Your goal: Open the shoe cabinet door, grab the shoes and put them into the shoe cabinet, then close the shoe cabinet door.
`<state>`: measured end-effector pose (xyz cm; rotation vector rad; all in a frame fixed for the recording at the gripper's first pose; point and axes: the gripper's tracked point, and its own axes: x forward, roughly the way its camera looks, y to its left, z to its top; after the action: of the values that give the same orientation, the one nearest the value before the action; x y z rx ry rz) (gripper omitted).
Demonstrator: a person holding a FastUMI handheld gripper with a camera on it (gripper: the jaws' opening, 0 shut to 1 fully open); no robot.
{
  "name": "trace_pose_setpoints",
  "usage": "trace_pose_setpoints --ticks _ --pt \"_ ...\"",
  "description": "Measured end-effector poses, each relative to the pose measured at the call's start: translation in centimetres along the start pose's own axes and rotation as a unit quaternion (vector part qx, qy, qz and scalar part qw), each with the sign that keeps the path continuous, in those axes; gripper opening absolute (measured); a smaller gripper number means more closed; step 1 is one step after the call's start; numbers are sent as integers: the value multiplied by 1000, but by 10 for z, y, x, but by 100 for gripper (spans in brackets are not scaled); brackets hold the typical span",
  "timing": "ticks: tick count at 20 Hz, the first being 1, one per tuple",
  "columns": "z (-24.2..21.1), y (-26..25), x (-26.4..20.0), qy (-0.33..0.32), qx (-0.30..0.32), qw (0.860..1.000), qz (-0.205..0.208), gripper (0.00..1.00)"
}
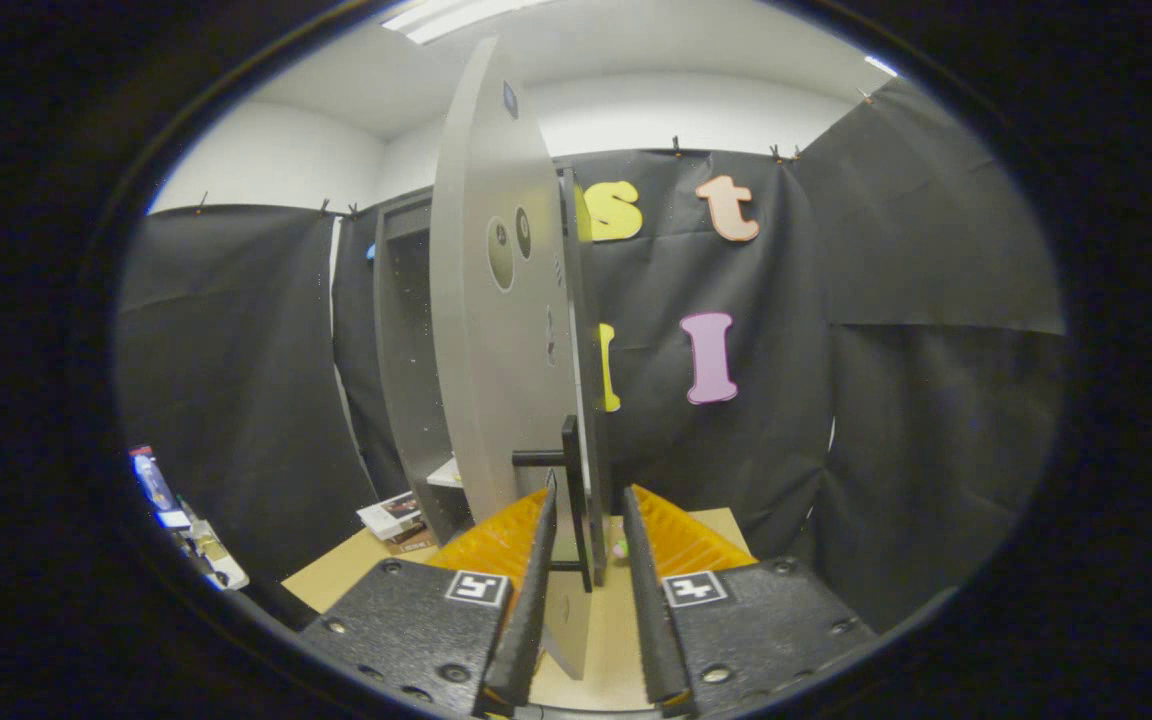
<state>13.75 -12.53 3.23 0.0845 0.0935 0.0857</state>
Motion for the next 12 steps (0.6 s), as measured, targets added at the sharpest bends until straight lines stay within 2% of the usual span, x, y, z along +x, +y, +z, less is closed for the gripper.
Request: trace_pose_setpoints --ticks 2,6,9,12 --pt "-1 -1 -12 1 2 1000 -18 70" --pt "-3 5 -33 7 12 999 -53 86" --pt "-2 23 -46 5 20 998 -63 100" --pt "2 49 -58 -4 13 998 -68 100"
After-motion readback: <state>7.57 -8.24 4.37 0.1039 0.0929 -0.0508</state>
